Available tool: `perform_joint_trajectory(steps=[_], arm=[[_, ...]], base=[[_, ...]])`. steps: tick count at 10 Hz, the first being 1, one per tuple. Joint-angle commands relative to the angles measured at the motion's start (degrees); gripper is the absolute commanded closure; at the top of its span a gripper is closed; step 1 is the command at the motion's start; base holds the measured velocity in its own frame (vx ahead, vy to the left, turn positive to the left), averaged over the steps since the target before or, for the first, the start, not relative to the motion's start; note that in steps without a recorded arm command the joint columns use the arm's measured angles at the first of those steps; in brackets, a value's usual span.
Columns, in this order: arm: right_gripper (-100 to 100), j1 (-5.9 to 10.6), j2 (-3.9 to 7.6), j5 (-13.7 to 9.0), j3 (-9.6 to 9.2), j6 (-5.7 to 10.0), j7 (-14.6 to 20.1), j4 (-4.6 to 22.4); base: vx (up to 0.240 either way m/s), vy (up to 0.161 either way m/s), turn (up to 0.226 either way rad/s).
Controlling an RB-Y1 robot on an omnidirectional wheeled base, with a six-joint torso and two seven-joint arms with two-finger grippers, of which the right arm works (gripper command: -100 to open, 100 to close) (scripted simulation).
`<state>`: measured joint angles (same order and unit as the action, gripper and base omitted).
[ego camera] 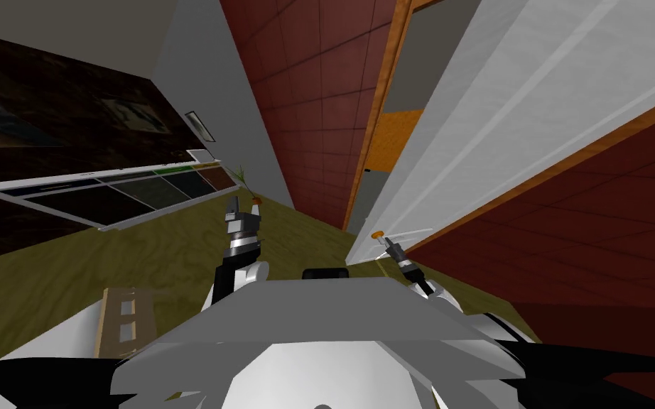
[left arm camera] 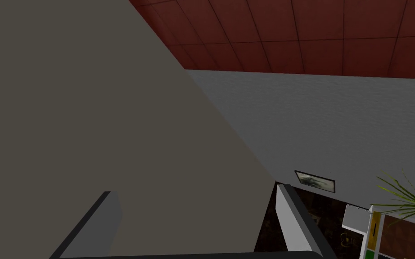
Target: Pull the door open
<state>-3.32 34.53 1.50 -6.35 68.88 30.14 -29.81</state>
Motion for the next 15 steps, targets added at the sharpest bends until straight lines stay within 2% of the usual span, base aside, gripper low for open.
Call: perform_joint_trajectory(steps=[1, 8, 9, 15], arm=[[100, -0.4, 0.18, 0.07, -0.13, 0.95, 0.08, 0.28], [100, -1.11, 1.12, 0.06, -0.22, 4.26, 0.55, 2.21], [100, -0.82, 0.78, 0.2, -0.43, 4.04, 0.59, 2.37], [100, -1.18, 1.31, 0.1, -0.64, 6.75, 0.76, 4.39]], base=[[-0.232, -0.12, 0.189], [-0.19, -0.095, 0.167], [-0.092, -0.027, 0.033], [-0.192, -0.089, 0.176]])
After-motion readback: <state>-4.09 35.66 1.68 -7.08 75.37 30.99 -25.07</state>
